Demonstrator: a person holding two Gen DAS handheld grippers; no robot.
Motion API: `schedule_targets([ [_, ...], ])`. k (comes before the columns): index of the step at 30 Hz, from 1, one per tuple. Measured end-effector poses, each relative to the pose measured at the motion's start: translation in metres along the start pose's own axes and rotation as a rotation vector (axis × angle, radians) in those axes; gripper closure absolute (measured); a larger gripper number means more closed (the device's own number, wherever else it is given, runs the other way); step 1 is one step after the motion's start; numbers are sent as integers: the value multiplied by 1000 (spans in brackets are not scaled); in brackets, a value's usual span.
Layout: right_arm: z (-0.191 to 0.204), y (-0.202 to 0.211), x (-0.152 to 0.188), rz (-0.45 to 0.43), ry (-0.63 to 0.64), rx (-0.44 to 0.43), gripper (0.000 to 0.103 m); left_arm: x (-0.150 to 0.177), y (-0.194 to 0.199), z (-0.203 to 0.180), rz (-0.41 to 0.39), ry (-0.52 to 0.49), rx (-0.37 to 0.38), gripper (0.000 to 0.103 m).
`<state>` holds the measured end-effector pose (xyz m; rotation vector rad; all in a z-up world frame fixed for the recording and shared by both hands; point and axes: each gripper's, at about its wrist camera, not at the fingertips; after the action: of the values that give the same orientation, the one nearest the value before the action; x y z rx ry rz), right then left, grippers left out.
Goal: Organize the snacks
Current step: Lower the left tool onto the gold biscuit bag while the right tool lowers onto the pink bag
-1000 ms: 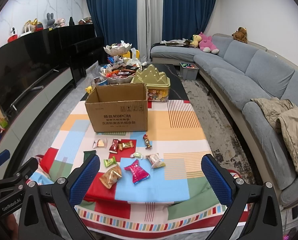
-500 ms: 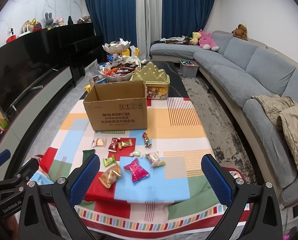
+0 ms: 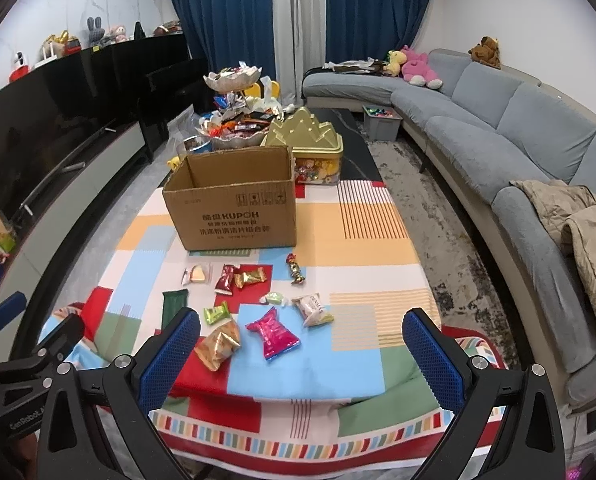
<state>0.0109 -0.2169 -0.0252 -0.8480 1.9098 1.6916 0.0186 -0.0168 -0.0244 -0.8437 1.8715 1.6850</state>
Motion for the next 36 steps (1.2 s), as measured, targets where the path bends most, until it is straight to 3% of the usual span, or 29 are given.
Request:
schedule_targets([
  [13,3,-30,-10,50,26,-20,1,-5,-28,-10,48,-56,29,1],
  [23,5,-61,-15,82,81,-21,1,-3,-62,-23,89,-132,93,1],
  [36,15,-105,-13,142,184,-66,8,11,-110,-35,166,-207,122,5],
])
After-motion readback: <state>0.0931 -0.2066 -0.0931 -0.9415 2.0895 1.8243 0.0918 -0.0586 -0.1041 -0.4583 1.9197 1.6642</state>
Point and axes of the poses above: each gripper's, at about its wrist camera, not at the fingertips, and y roughly against the way its jaws point, z to its left, x to its underside, and after that the axes turned 14 degrees about y, right-handed
